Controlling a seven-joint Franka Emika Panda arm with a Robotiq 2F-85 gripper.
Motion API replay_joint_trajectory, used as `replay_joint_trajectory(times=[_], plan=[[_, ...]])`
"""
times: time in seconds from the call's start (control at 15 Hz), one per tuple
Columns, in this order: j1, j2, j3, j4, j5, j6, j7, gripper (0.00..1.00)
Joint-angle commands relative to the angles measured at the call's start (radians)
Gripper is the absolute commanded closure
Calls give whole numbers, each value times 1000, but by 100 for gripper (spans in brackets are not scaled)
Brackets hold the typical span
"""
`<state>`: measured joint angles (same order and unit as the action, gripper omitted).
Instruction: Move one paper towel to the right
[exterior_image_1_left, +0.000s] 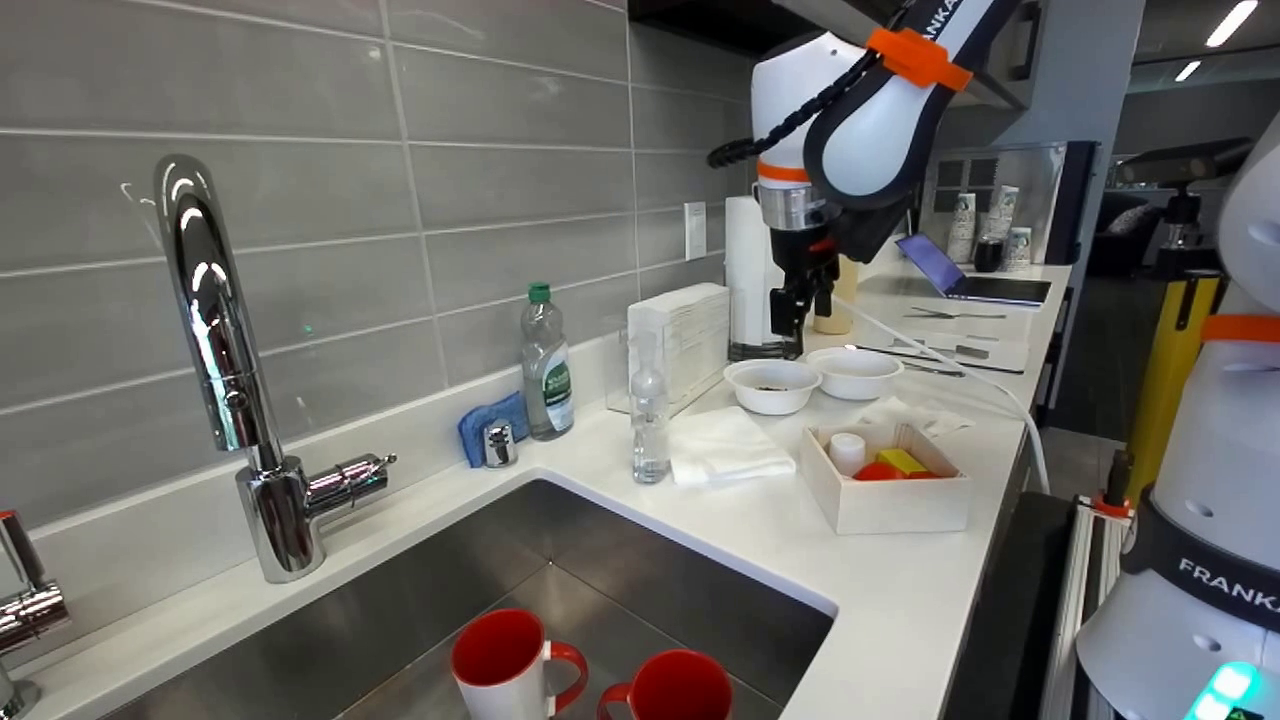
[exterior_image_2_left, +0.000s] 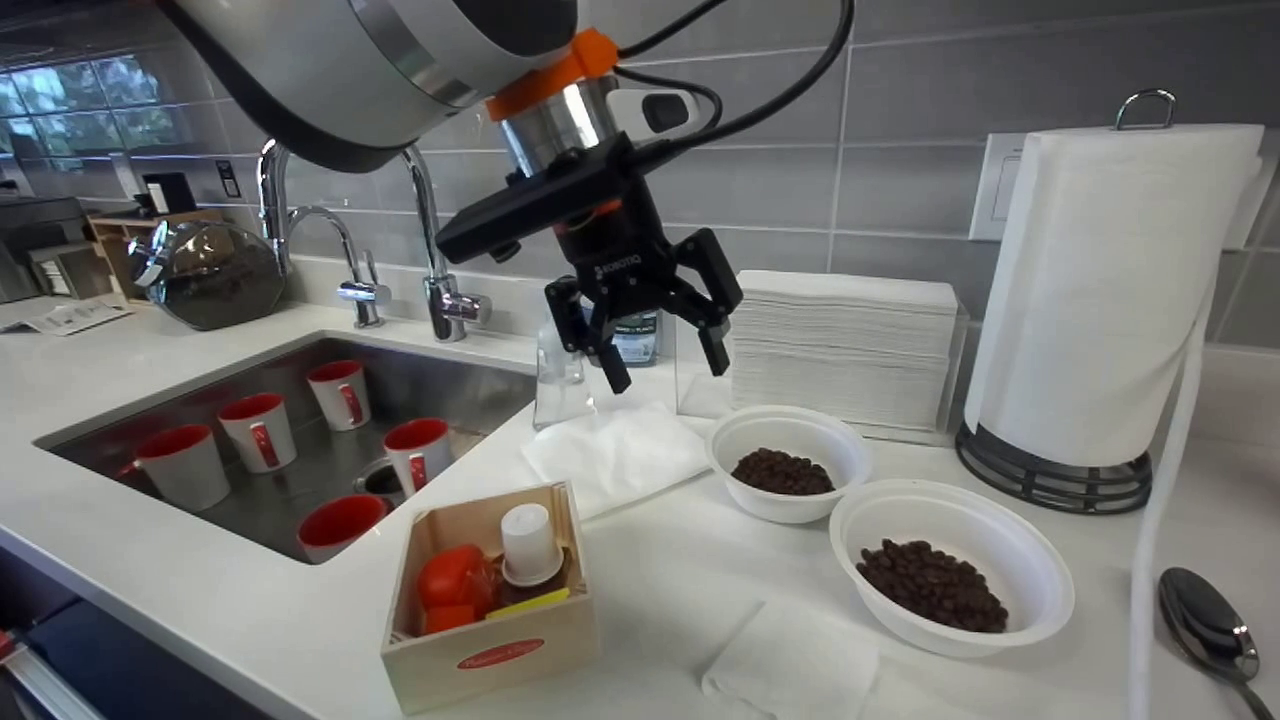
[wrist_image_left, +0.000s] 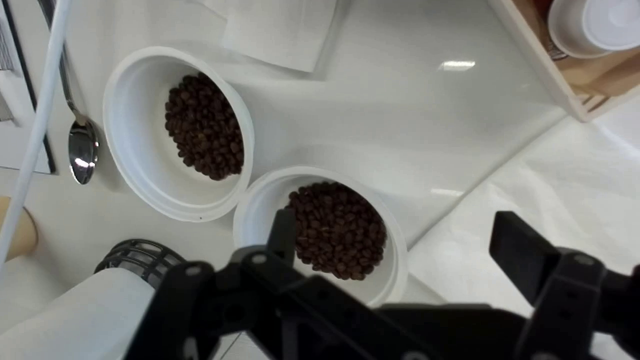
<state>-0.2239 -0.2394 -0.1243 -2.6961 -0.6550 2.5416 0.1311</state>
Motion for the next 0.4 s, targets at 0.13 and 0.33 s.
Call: replay_joint_trajectory(times=[0.13,0.33], plan=[[35,-16,18,-20,89,-21,-51,0],[46,-20,25,-17,143,-40,-78,0]])
